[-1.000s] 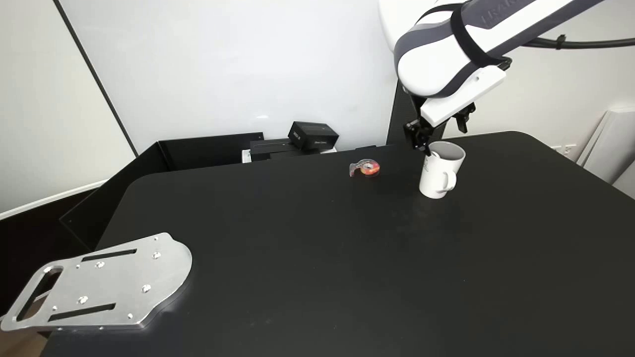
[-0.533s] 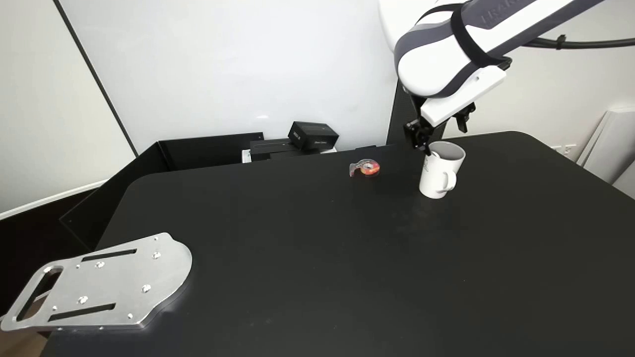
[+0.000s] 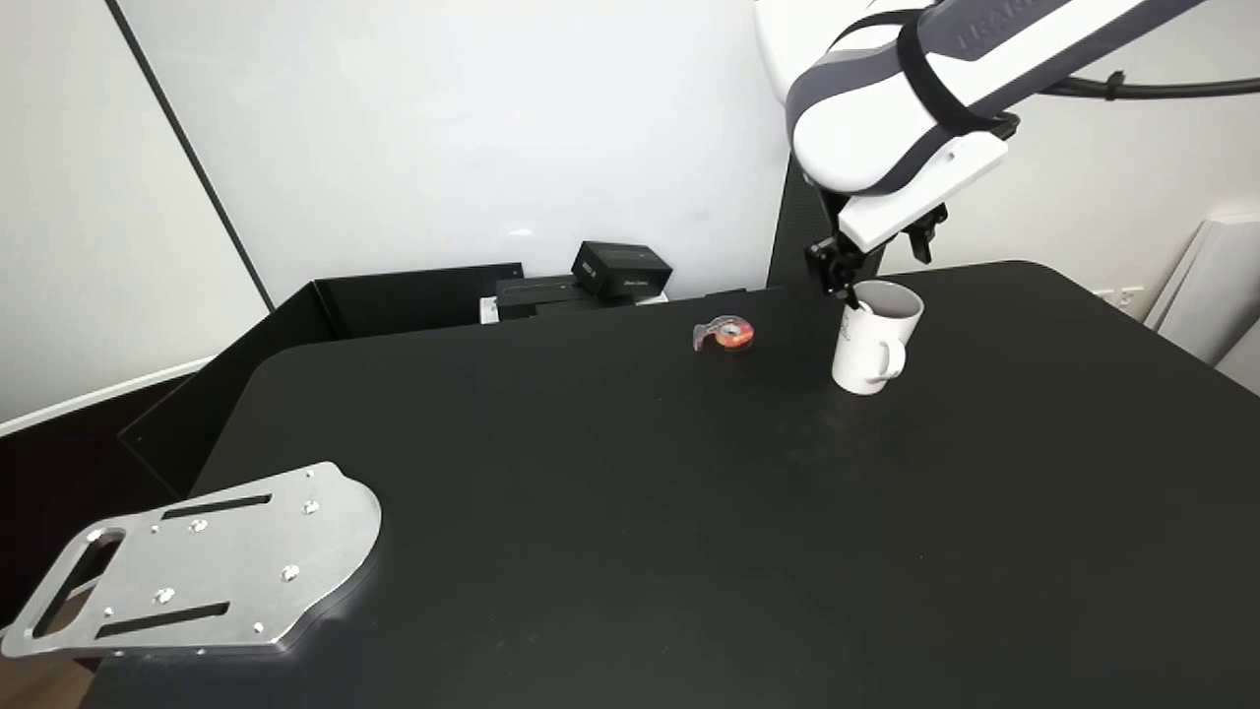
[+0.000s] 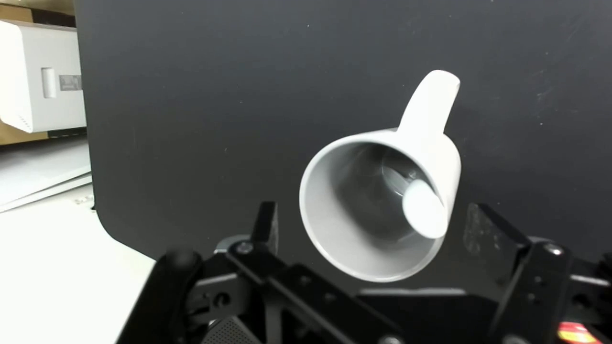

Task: Take the white spoon out of the mug

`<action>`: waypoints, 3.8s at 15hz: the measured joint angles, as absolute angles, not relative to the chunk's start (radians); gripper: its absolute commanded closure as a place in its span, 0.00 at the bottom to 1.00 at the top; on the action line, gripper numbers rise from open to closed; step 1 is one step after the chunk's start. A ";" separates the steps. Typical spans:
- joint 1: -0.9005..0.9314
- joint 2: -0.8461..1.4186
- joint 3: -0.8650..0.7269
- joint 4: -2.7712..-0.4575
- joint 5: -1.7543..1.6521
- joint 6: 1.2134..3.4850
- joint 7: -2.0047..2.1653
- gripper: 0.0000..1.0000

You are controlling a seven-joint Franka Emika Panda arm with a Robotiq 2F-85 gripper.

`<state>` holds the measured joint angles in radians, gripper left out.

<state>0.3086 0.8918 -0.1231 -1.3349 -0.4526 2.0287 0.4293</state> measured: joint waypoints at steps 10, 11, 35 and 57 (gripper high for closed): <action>0.309 0.911 -0.123 -1.335 -0.452 2.029 0.429 0.40; 0.309 0.912 -0.123 -1.335 -0.452 2.029 0.429 0.49; 0.330 0.871 -0.141 -1.276 -0.451 2.030 0.428 0.99; 0.285 0.808 -0.100 -1.015 -0.341 1.838 0.263 0.99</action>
